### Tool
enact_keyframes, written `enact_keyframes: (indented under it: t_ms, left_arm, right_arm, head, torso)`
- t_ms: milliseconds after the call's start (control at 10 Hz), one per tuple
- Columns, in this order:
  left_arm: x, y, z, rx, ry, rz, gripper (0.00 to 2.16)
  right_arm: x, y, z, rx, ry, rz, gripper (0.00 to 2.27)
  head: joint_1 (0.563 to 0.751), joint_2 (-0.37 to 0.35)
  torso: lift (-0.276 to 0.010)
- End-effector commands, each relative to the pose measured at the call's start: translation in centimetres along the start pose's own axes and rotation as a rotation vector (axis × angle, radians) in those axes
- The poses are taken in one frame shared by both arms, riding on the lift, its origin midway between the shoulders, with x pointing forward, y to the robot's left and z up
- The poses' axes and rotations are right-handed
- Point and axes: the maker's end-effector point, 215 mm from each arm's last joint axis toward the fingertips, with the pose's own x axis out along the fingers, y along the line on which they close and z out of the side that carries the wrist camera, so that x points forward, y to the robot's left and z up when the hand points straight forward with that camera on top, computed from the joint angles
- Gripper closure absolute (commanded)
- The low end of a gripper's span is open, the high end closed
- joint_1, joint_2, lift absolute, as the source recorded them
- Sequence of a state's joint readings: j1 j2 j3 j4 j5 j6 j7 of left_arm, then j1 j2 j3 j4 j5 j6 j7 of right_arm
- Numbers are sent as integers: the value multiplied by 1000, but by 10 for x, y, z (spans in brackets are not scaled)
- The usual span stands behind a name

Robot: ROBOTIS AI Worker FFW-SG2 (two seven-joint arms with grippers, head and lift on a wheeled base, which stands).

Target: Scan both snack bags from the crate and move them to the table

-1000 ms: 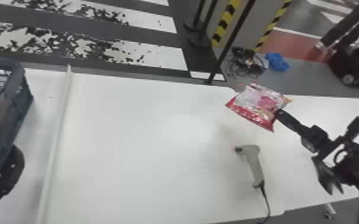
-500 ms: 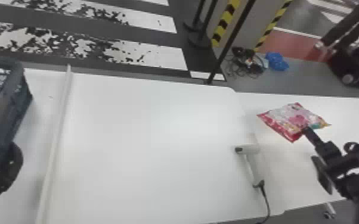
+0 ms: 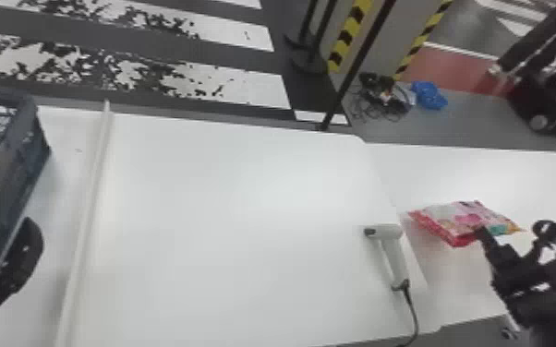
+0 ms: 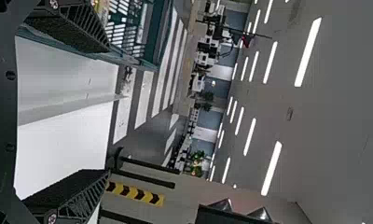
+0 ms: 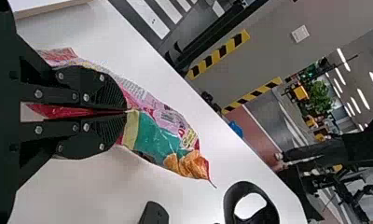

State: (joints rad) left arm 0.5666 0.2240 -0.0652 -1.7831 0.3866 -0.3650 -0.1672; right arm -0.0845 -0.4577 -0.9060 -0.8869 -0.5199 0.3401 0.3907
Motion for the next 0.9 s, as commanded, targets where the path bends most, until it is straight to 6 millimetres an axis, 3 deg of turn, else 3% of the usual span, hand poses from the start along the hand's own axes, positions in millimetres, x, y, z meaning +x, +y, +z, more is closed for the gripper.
enact_keyframes:
  t_ms: [0, 200, 300, 500, 600, 800]
  left_arm:
    - [2, -4, 7, -1, -13, -7, 70]
    - [5, -11, 16, -2, -16, -19, 70]
    - [7, -14, 16, -2, -8, -20, 70]
    - [8, -20, 16, 2, -5, -22, 70]
    - [9, -23, 14, 2, 0, -23, 70]
    - [9, -26, 17, 9, -2, -21, 70]
  right_arm:
    - [0, 0, -1, 1, 2, -1, -2]
    - [-10, -2, 5, -6, -24, -11, 53]
    - [-23, 19, 6, -57, -44, 32, 53]
    - [-54, 87, -10, -180, -44, 162, 56]
    - [-68, 122, -28, -218, -34, 224, 56]
    - [-96, 198, -83, -308, 4, 327, 60]
  head:
    - [695, -350]
    - [695, -350]
    - [695, -350]
    - [695, -350]
    - [695, -350]
    - [695, -350]
  torso:
    - [-87]
    - [-87]
    - [-87]
    - [-87]
    - [-87]
    - [-87]
